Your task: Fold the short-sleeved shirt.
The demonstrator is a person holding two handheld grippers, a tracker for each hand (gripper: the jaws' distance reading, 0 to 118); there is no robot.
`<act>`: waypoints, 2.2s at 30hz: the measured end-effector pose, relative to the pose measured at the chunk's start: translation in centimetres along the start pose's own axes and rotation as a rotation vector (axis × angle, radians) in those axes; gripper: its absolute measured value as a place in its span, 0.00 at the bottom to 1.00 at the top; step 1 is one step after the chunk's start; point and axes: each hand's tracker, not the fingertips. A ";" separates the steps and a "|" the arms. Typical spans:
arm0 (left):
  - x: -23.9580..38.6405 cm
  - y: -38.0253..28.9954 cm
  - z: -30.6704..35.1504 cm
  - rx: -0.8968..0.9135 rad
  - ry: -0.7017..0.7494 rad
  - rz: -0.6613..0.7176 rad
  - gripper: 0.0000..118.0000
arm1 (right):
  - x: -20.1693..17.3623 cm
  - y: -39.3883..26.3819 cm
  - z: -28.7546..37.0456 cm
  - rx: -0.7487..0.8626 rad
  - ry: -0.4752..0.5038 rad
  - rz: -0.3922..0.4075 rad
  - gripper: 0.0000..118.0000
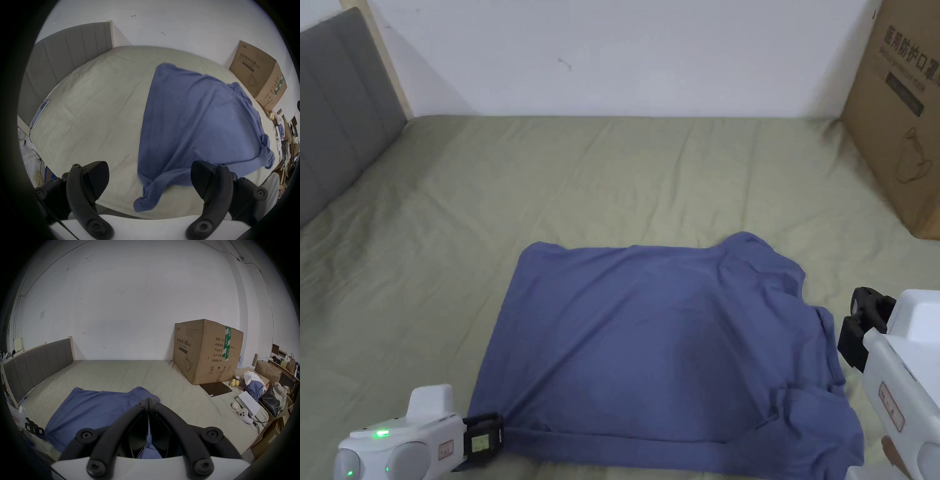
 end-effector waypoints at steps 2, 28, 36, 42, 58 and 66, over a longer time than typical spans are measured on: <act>0.4 -0.3 -0.6 -0.010 0.025 -0.024 0.90 | 0.1 -0.3 -0.1 -0.012 0.000 0.003 0.00; 2.0 0.9 1.1 0.062 -0.117 -0.029 0.07 | 2.7 -17.4 -4.7 -0.599 0.086 -0.155 0.07; 2.6 5.9 1.9 0.140 -0.136 -0.007 0.07 | 2.7 -9.6 -4.6 -0.429 0.098 -0.109 0.07; 4.7 12.9 1.2 0.187 -0.149 0.005 0.07 | 3.1 -4.9 -10.1 -0.360 0.097 -0.103 0.07; 8.6 18.2 -15.6 -0.077 -0.046 -0.098 0.07 | 3.4 -10.9 -27.0 -0.656 0.032 -0.126 0.07; 8.5 18.5 -10.9 -0.001 -0.047 -0.064 0.71 | 3.1 -7.9 -23.6 -0.555 0.033 -0.139 0.53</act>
